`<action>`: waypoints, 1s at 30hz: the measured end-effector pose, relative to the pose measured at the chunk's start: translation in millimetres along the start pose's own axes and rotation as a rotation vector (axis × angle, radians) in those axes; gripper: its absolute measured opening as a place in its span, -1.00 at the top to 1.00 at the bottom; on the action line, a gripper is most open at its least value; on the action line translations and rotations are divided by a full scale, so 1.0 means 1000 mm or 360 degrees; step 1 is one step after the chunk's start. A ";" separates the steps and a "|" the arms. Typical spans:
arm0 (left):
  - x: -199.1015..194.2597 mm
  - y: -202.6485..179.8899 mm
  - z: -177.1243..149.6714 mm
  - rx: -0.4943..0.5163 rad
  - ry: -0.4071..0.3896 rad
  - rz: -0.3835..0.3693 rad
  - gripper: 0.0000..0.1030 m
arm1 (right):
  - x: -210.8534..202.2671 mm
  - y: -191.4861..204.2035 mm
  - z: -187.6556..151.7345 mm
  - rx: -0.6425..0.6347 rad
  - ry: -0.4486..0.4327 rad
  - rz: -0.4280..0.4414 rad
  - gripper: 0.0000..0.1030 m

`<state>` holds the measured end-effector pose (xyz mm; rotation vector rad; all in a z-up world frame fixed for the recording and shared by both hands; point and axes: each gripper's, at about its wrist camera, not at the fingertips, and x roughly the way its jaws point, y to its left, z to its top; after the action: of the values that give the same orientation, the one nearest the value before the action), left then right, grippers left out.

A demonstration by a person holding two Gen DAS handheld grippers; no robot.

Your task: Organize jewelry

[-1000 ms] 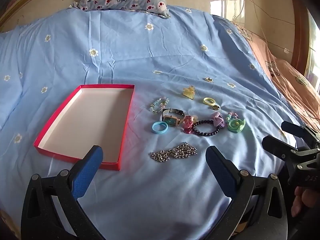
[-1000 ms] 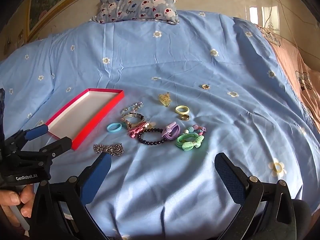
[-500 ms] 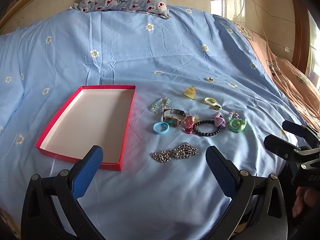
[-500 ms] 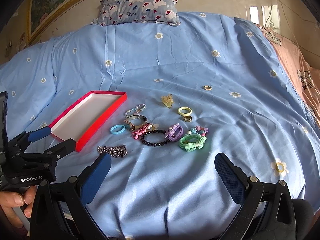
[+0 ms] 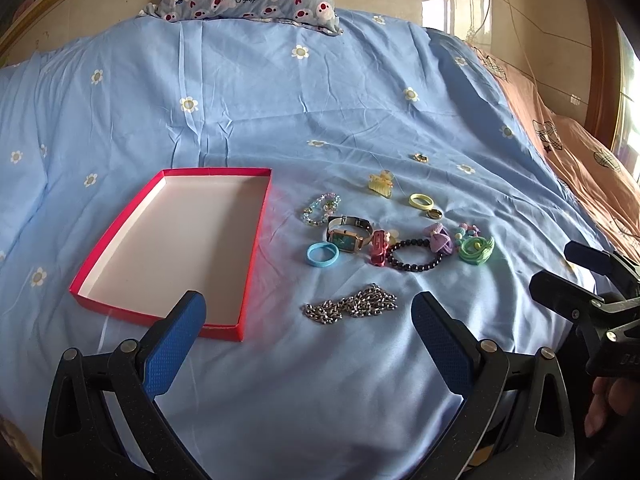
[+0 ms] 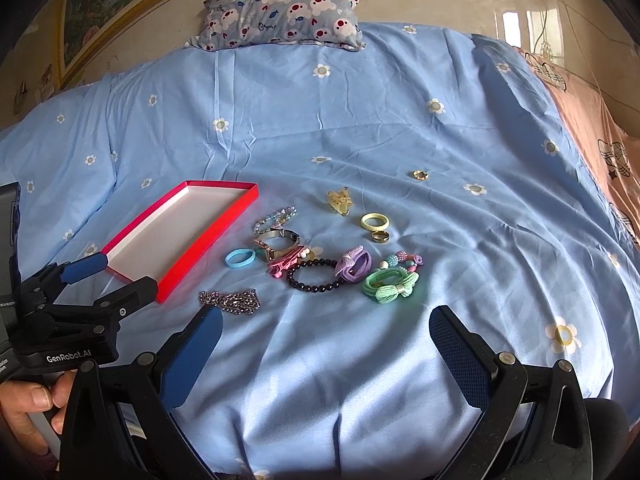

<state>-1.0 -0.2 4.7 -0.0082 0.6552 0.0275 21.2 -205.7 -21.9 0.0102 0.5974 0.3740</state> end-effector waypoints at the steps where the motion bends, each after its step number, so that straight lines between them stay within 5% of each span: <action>1: 0.000 0.000 0.000 -0.0002 0.0000 -0.0001 -1.00 | 0.000 0.000 0.000 0.0001 0.0001 0.0002 -1.00; 30: 0.020 -0.003 0.000 -0.0008 0.0076 -0.0077 -1.00 | 0.012 -0.009 -0.001 0.0054 0.0049 0.0039 -0.99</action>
<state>14.7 -3.1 -7.6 -0.0298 0.7027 -0.0177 33.3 -209.9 -30.0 0.0446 0.6347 0.3886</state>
